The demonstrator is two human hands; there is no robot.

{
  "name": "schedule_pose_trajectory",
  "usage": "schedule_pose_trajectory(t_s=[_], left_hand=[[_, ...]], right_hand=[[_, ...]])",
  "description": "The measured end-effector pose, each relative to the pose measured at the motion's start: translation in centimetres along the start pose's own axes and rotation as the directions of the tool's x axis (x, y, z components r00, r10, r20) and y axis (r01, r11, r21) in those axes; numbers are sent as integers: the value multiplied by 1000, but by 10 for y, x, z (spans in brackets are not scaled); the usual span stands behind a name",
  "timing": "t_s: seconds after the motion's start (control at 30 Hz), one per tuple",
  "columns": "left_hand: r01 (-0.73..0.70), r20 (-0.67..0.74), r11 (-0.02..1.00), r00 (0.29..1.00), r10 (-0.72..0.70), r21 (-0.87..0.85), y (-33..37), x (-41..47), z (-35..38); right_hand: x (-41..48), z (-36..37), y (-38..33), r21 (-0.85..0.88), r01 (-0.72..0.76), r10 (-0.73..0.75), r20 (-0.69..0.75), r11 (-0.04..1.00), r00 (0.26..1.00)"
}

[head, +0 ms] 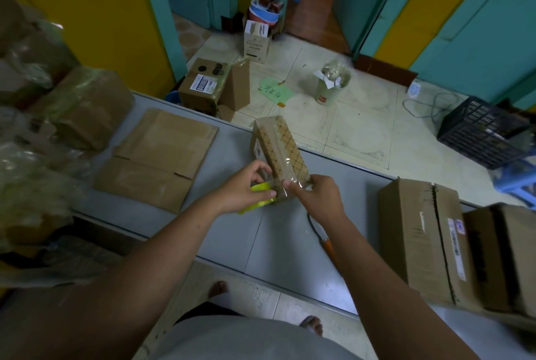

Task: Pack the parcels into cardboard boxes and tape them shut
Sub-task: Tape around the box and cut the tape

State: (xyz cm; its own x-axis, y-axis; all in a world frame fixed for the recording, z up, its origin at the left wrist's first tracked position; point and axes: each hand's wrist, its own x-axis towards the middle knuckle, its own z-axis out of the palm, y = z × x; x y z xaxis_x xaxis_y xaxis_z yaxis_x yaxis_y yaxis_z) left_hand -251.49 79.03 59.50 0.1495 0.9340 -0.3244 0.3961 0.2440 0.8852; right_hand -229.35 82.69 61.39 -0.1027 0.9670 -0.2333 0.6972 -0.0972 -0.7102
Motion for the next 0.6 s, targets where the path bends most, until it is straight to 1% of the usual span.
schedule_pose_trajectory(t_s=[0.13, 0.23, 0.3, 0.37, 0.4, 0.47, 0.5, 0.57, 0.6], left_hand=[[9, -31, 998, 999, -7, 60, 9, -2, 5], [-22, -53, 995, 998, 27, 95, 15, -3, 12], [-39, -46, 992, 998, 45, 123, 16, -2, 15], [-33, -43, 993, 998, 38, 109, 17, -1, 15], [-31, -32, 994, 999, 34, 102, 18, 0, 15], [-22, 11, 997, 1000, 21, 74, 20, 2, 13], [-16, 26, 998, 1000, 14, 59, 20, 3, 12], [-12, 42, 999, 999, 10, 49, 22, 5, 10], [-13, 49, 999, 999, 10, 48, 22, 5, 8]], right_hand=[[1, -2, 3, 26, -22, 21, 16, 999, 1000], [2, -2, 6, 43, -20, 19, 25, 999, 1000], [2, -1, 10, 106, -7, 1, 50, 994, 999], [-1, -5, 17, 171, -20, 7, 80, 985, 997], [-4, -7, 26, 150, -45, 33, 80, 988, 996], [-16, -16, 52, -9, -126, 127, 91, 992, 988], [-23, -20, 72, -137, -158, 174, 113, 978, 978], [-42, -29, 107, -378, -210, 294, 179, 902, 939], [-48, -28, 125, -450, -232, 352, 204, 863, 913]])
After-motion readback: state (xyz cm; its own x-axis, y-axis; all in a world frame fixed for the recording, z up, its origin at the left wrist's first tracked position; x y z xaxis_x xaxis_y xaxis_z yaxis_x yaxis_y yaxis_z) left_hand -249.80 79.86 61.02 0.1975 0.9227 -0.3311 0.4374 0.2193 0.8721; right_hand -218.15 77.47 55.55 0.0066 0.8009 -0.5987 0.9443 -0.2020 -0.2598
